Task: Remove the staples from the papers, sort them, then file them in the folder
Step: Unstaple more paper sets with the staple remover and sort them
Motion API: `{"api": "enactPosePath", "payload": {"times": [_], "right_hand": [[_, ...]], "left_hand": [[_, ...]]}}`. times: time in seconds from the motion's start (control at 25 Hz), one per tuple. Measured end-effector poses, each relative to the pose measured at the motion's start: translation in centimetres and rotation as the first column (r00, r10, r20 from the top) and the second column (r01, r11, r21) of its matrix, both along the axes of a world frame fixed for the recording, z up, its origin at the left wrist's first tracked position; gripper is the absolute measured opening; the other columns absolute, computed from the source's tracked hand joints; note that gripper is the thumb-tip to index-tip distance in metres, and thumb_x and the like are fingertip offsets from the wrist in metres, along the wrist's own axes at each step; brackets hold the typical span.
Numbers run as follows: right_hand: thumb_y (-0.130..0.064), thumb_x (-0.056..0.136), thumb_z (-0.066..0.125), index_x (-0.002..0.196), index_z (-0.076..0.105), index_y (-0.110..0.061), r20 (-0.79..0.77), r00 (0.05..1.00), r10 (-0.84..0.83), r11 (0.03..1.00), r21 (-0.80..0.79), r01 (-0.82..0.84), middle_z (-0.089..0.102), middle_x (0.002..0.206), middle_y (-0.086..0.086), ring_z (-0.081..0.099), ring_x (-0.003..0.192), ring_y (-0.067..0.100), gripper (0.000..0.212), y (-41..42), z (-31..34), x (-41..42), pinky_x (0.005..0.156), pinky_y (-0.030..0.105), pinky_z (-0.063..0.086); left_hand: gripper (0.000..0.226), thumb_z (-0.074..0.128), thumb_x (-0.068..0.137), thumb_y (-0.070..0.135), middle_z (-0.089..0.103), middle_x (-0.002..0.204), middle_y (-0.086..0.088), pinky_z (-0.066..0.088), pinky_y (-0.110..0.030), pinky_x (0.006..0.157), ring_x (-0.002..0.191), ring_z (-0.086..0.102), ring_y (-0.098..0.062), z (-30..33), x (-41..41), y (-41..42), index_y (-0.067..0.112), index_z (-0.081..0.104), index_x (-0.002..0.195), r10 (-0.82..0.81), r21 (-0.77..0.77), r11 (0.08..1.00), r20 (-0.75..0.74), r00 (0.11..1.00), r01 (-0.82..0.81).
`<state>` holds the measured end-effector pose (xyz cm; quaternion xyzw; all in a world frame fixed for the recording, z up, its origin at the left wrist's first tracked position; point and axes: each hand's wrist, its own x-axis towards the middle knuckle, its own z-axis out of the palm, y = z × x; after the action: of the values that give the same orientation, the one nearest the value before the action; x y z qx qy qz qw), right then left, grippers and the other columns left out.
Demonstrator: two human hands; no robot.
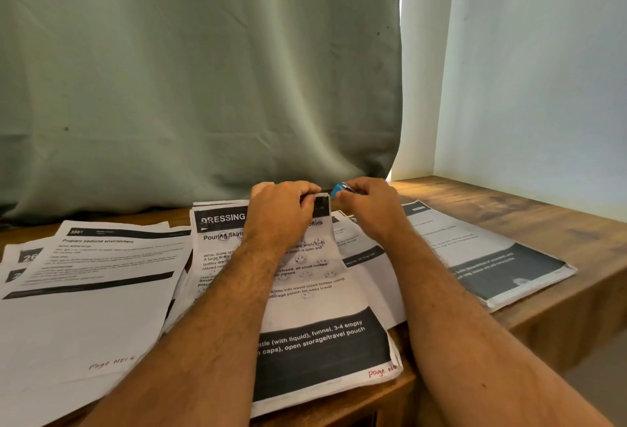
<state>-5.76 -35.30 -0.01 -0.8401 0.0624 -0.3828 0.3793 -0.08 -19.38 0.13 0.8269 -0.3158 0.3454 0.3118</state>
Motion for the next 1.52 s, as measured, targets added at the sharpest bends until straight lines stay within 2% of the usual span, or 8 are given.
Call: {"api": "enactPosePath", "payload": {"times": [0.08,0.28,0.64,0.84,0.96,1.08,1.36,1.52], "right_hand": [[-0.023,0.094,0.057,0.093,0.067,-0.016,-0.041,0.995,-0.086,0.990,0.106,0.090,0.066,0.085,0.005,0.061,0.083,0.021,0.013,-0.2,-0.1,0.4,0.068,0.027,0.049],[-0.020,0.088,0.067,0.125,0.063,-0.014,-0.345,0.923,-0.173,0.980,-0.151,0.127,0.065,0.113,0.008,0.059,0.093,0.020,0.038,0.1,-1.4,1.8,0.077,0.030,0.049],[-0.025,0.086,0.073,0.123,0.064,-0.024,-0.451,0.877,-0.164,0.970,-0.237,0.060,0.067,0.117,0.001,0.064,0.100,0.021,0.038,0.2,-1.9,2.9,0.086,0.040,0.057],[-0.027,0.095,0.054,0.095,0.074,-0.017,0.047,0.983,0.177,0.924,0.335,-0.183,0.076,0.086,0.005,0.072,0.079,0.022,0.023,1.5,0.2,0.6,0.071,0.036,0.058],[-0.030,0.093,0.060,0.091,0.072,-0.015,-0.146,0.899,0.412,0.858,0.394,-0.329,0.076,0.083,0.005,0.074,0.076,0.023,0.019,2.7,0.8,-0.8,0.068,0.035,0.060],[-0.020,0.092,0.065,0.097,0.071,-0.012,-0.288,0.874,0.391,0.901,0.312,-0.301,0.077,0.092,0.004,0.075,0.081,0.023,0.012,3.3,0.5,-0.4,0.078,0.040,0.061],[-0.020,0.096,0.061,0.099,0.067,-0.016,-0.178,0.936,0.304,0.855,0.485,-0.186,0.073,0.104,0.001,0.073,0.091,0.024,0.008,1.5,0.1,0.2,0.076,0.042,0.062],[-0.020,0.097,0.060,0.095,0.064,-0.019,-0.109,0.968,0.227,0.815,0.566,-0.127,0.072,0.109,0.001,0.071,0.095,0.025,0.005,0.6,0.1,0.8,0.080,0.045,0.061]], "left_hand": [[0.021,0.057,0.097,0.035,0.075,0.100,0.016,0.041,-0.039,0.107,0.098,0.064,-0.009,0.1,-0.4,0.2,0.036,0.073,0.111,-0.025,-0.042,0.999,-0.021,0.999,0.024],[0.010,0.064,0.091,0.042,0.073,0.085,0.017,0.048,-0.043,0.098,0.086,0.065,-0.007,0.2,-0.8,0.3,0.036,0.072,0.090,-0.100,-0.049,0.994,-0.066,0.993,0.097],[0.011,0.058,0.094,0.037,0.067,0.085,0.015,0.045,-0.044,0.097,0.084,0.061,-0.009,0.7,-1.0,0.0,0.032,0.063,0.086,-0.088,0.003,0.996,-0.063,0.994,0.088],[0.008,0.059,0.097,0.037,0.064,0.087,0.018,0.049,-0.046,0.096,0.090,0.062,-0.010,1.2,-0.7,0.5,0.035,0.064,0.091,-0.101,-0.153,0.984,-0.089,0.991,0.087],[0.008,0.062,0.095,0.037,0.064,0.082,0.020,0.052,-0.048,0.092,0.089,0.065,-0.013,1.7,-0.1,1.2,0.035,0.065,0.088,-0.113,-0.264,0.962,-0.129,0.985,0.076],[0.009,0.063,0.094,0.039,0.068,0.083,0.019,0.056,-0.044,0.089,0.085,0.067,-0.011,2.1,0.0,1.7,0.034,0.069,0.089,-0.095,-0.289,0.956,-0.144,0.985,0.050],[0.054,0.063,0.092,0.048,0.066,0.123,-0.005,0.050,-0.046,0.096,0.115,0.059,-0.027,2.6,0.8,3.9,0.019,0.053,0.137,0.335,-0.184,0.896,-0.316,0.888,-0.404],[0.049,0.063,0.092,0.052,0.056,0.089,0.002,0.040,-0.032,0.060,0.078,0.054,-0.020,2.0,0.8,5.6,0.012,0.053,0.118,0.241,-0.181,0.877,-0.634,0.735,-0.444]]}}
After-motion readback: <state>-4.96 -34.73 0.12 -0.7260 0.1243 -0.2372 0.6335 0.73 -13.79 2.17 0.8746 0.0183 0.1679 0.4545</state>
